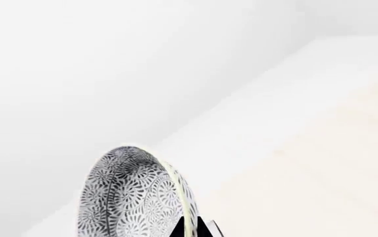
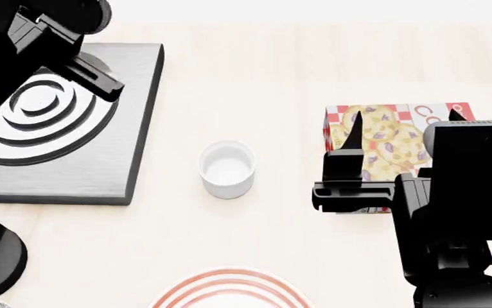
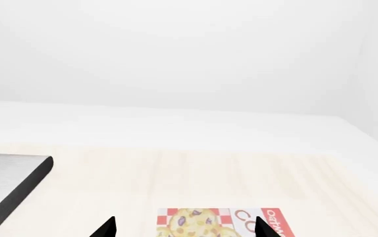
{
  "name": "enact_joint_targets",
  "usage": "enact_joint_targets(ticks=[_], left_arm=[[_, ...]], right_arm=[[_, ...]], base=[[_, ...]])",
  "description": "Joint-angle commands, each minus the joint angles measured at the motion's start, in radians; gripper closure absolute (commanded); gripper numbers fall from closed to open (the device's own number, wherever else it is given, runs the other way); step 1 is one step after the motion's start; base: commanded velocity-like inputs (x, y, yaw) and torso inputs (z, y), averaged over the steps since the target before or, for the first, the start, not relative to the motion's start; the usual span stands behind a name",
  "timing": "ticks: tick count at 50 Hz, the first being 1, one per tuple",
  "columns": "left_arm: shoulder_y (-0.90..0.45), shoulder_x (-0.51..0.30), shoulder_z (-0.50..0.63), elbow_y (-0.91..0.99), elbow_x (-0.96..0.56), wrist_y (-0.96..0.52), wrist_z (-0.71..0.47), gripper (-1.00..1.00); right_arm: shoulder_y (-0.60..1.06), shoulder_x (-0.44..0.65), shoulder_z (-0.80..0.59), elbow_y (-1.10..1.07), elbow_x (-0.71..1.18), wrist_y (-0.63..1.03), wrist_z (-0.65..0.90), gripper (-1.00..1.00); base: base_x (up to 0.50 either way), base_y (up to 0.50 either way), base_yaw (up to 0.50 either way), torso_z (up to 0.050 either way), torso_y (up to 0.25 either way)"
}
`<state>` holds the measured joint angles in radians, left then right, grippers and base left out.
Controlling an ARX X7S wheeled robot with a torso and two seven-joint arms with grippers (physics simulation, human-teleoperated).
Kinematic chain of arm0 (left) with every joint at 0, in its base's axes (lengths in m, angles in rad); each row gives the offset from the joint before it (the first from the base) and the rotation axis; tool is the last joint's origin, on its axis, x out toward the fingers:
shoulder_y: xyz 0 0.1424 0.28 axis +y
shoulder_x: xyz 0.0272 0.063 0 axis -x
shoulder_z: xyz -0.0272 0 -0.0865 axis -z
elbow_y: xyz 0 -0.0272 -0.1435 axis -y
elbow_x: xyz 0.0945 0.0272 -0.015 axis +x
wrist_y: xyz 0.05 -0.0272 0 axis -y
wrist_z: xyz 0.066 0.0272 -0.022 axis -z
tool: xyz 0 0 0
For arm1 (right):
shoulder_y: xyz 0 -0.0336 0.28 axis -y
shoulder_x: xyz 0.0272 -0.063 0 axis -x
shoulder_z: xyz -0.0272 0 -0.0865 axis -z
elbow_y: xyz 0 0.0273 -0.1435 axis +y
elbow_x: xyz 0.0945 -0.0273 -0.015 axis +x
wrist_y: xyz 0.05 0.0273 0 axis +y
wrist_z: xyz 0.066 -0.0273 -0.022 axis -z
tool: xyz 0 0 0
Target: Pick the akita bowl on the stove and place it on the plate.
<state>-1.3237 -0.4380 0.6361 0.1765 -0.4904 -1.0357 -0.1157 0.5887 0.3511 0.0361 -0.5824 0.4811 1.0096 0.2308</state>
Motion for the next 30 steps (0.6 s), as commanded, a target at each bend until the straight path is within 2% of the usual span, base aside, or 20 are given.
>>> enact_joint_targets(ticks=[1,17,30], left_arm=[[-0.041,-0.104,0.158,0.183,0.054,0.005,0.088,1.00],[-0.083,-0.217,0.330,0.303,0.157,0.085,0.172,1.00],[-0.099,-0.260,0.387,0.424,0.158,0.097,0.231,1.00]], right_arm=[[0.003,0.003,0.002,-0.008,0.009,0.010,0.006,-1.00],[-0.001,0.006,-0.004,0.002,0.008,-0.006,0.007,-1.00],[-0.004,0.008,-0.006,0.000,0.012,-0.008,0.012,-1.00]], base=[[0.00,0.00,0.00,0.000,0.000],[0.00,0.00,0.00,0.000,0.001],[0.00,0.00,0.00,0.000,0.000]])
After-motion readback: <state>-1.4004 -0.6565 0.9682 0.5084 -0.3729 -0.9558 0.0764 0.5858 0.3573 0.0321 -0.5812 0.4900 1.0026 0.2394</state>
